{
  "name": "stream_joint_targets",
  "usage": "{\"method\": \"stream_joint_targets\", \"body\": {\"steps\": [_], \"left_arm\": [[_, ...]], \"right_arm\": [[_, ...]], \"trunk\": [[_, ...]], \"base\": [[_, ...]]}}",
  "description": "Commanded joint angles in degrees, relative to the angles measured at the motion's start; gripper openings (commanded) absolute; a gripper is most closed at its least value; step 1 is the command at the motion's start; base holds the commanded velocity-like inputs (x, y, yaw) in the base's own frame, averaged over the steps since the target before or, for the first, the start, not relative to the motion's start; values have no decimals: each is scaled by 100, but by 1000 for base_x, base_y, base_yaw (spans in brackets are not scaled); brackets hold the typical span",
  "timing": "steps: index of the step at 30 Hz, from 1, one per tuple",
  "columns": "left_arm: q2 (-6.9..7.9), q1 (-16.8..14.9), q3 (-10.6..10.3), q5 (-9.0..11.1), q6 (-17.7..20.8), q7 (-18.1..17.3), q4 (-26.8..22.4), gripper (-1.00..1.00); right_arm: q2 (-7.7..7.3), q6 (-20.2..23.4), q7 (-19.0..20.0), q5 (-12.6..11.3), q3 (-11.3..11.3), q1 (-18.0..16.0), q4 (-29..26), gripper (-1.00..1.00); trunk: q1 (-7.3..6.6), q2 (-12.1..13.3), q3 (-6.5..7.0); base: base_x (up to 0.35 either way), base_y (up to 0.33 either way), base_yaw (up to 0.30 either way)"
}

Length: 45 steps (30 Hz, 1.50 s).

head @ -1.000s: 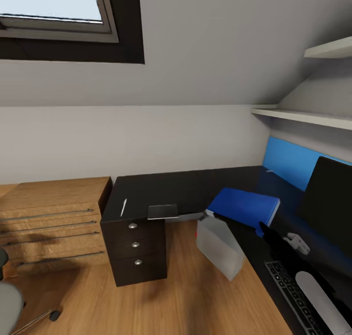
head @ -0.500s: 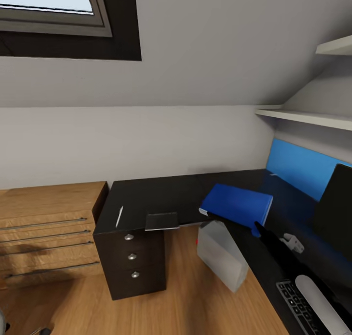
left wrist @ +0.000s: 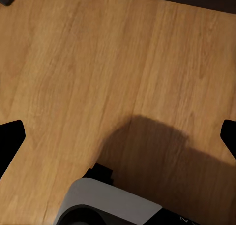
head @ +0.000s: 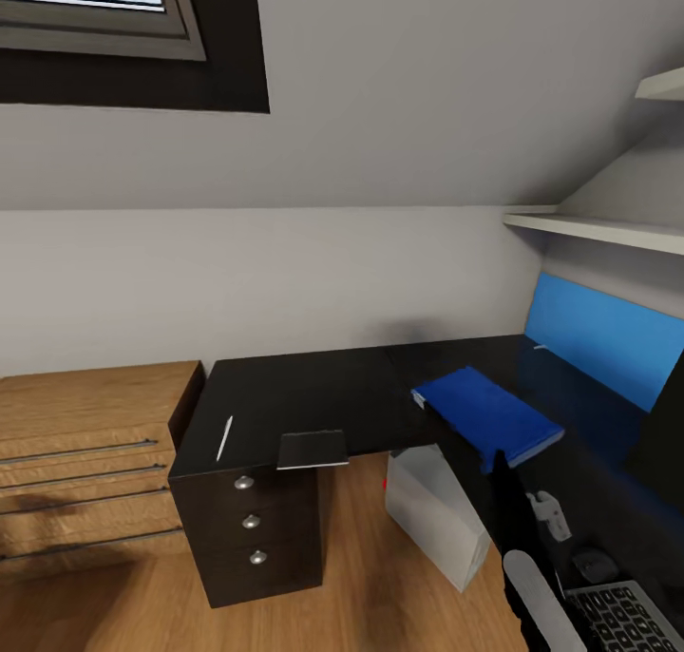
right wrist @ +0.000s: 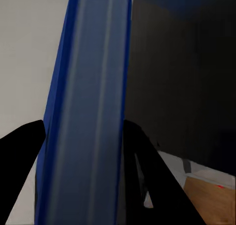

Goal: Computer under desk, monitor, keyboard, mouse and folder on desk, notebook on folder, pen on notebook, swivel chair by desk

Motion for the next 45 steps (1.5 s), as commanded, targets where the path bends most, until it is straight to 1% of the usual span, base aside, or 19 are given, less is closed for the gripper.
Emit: {"method": "stream_joint_targets", "body": {"steps": [1, 3, 9, 12, 15, 18, 20, 21, 22, 23, 24, 25, 28, 31, 32, 35, 37, 42, 45], "left_arm": [[4, -5, -48, 58, -33, 36, -1, 100], [0, -5, -48, 57, -33, 36, -1, 100], [-25, -5, -48, 55, -33, 36, -1, 100], [-29, -5, -48, 46, -33, 36, -1, 100], [-30, -5, -48, 42, -33, 36, -1, 100], [-31, -5, -48, 35, -33, 36, -1, 100], [-31, -4, -47, 33, -33, 36, -1, 100], [-31, -4, -44, 32, -33, 36, -1, 100], [-31, -3, -43, 32, -33, 36, -1, 100], [-31, -4, -42, 31, -33, 36, -1, 100], [-31, -4, -41, 31, -33, 36, -1, 100], [-26, -3, -39, 31, -33, 36, -1, 100], [-23, -4, -34, 31, -33, 36, -1, 100], [-26, -4, -32, 31, -33, 36, -1, 100], [-27, -4, -32, 31, -33, 36, -1, 100], [-28, -5, -32, 31, -33, 36, -7, 100], [-25, -5, -31, 31, -33, 36, -8, 100], [-29, -5, -31, 35, -33, 36, -9, 100], [-30, -5, -31, 38, -33, 36, -14, 100]], "right_arm": [[63, -85, -81, -12, 22, -11, 76, -100], [125, -121, -124, -13, 18, -17, 182, -100], [246, -165, -173, -23, 15, -20, 323, -100], [332, -395, -177, -38, 14, -20, 438, -100], [369, -571, -178, -56, 14, -20, 469, -100], [418, -628, -174, -87, 18, -22, 475, -100], [505, -647, -169, -184, 20, -21, 475, -100], [569, -654, -164, -292, 21, -21, 475, -100], [597, -657, -162, -358, 22, -21, 475, -100], [643, -661, -158, -501, 22, -20, 474, -100], [659, -662, -157, -574, 22, -20, 474, -100], [692, -669, -153, -762, 22, -20, 475, -100], [714, -674, -146, -909, 24, -20, 473, -100], [717, -675, -147, -965, 5, -20, 463, -100], [717, -676, -148, -970, -6, -20, 460, -100], [714, -676, -142, -987, -209, -20, 448, -100], [714, -676, -138, -990, -295, -20, 443, -100], [696, -705, -135, -983, -391, -20, 492, -100], [692, -709, -134, -978, -413, -20, 687, -100]], "trunk": [[0, -5, -7], [0, -5, -7], [0, -5, -7], [0, -5, -7], [0, -5, -7], [0, -5, -7], [0, -5, -7], [0, -5, -7], [0, -5, -7], [0, -5, -7], [0, -5, -7], [0, -5, -7], [0, -5, -7], [0, -5, -7], [0, -5, -7], [0, -5, -7], [0, -5, -7], [0, -5, -7], [0, -5, -7]], "base": [[4, 0, 0], [3, 0, 0], [0, 0, 0], [0, 0, 0], [0, 0, 0], [0, 0, 0], [0, 0, 0], [0, 0, 0], [0, 0, 0], [0, 0, 0], [0, 0, 0], [0, 0, 0], [0, 0, 0], [0, 0, 0], [0, 0, 0], [0, 0, 0], [0, 0, 0], [0, 0, 0], [0, 0, 0]]}}
